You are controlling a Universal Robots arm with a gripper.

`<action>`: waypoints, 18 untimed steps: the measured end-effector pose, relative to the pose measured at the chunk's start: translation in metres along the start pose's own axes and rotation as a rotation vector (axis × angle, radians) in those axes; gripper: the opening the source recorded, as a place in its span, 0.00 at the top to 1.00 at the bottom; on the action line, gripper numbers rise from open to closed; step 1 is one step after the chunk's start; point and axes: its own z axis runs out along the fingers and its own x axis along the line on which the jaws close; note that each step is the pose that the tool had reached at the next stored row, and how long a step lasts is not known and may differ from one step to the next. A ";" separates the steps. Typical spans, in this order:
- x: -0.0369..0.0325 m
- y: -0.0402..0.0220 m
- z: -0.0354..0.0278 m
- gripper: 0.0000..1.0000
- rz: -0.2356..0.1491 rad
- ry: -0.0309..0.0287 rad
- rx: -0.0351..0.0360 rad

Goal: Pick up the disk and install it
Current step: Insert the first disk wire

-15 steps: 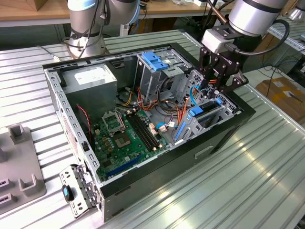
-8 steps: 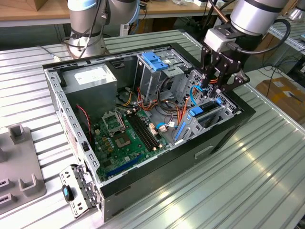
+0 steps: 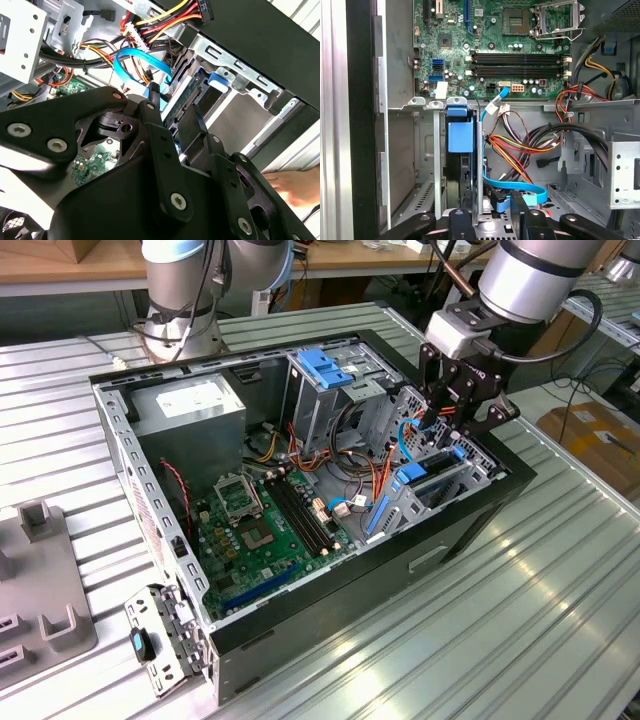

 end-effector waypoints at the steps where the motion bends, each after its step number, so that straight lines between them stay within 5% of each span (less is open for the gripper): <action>1: 0.0000 0.0000 0.0000 0.58 0.000 0.0001 0.0000; 5: -0.0004 0.0000 0.0002 0.58 0.000 0.0000 0.0000; 8: -0.0007 0.0000 0.0003 0.84 0.000 0.0000 0.0000; 15: -0.0010 0.0000 0.0004 0.84 0.000 0.0000 -0.0001; 17: -0.0001 0.0005 0.0004 0.84 -0.003 -0.0056 0.0048; 18: 0.0011 0.0006 0.0004 0.84 -0.008 -0.0066 0.0130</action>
